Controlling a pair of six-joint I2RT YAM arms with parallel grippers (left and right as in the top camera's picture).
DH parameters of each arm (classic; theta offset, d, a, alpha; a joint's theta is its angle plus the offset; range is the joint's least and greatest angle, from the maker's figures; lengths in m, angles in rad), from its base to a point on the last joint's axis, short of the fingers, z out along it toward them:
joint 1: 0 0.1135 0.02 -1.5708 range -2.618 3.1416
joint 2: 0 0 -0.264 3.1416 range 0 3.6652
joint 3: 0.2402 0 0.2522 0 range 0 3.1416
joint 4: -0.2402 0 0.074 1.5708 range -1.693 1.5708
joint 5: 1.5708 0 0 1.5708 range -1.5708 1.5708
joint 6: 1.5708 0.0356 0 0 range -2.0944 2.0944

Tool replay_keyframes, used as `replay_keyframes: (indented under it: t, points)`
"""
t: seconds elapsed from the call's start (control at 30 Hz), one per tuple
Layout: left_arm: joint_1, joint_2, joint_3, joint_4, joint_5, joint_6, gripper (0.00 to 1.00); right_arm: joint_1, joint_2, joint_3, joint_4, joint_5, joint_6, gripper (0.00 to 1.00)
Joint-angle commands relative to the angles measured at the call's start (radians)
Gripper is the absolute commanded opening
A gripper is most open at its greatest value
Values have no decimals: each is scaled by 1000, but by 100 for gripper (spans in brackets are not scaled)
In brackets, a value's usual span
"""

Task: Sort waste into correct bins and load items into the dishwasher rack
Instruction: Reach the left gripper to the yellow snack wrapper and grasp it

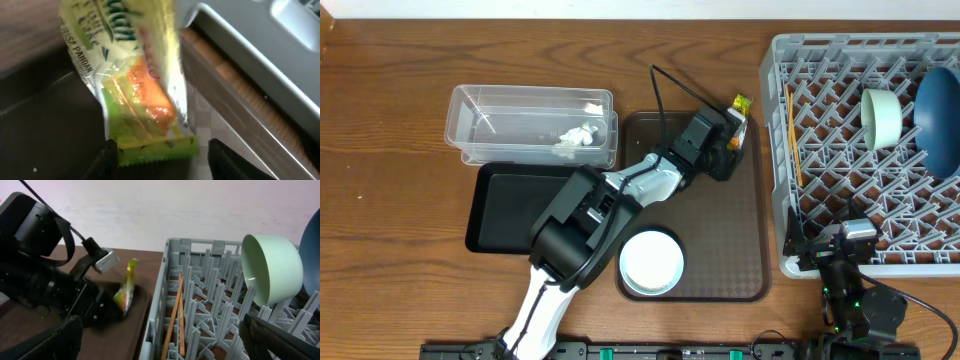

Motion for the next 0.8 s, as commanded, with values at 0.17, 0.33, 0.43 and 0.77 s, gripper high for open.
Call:
replay_keyframes:
  t: [0.17,0.33,0.43,0.77]
  points:
    - [6,24,13,-11,-21,-81,24,-5,-6,-4,0,-11,-2,99]
    - [6,24,13,-106,-63,-77,6,-5,-6,-4,0,-11,-2,99]
    - [10,9,13,-177,-58,-70,6,-5,-6,-4,0,-11,-2,99]
    - [14,-144,24,-59,-27,-74,32,-5,-6,-4,0,-11,-2,99]
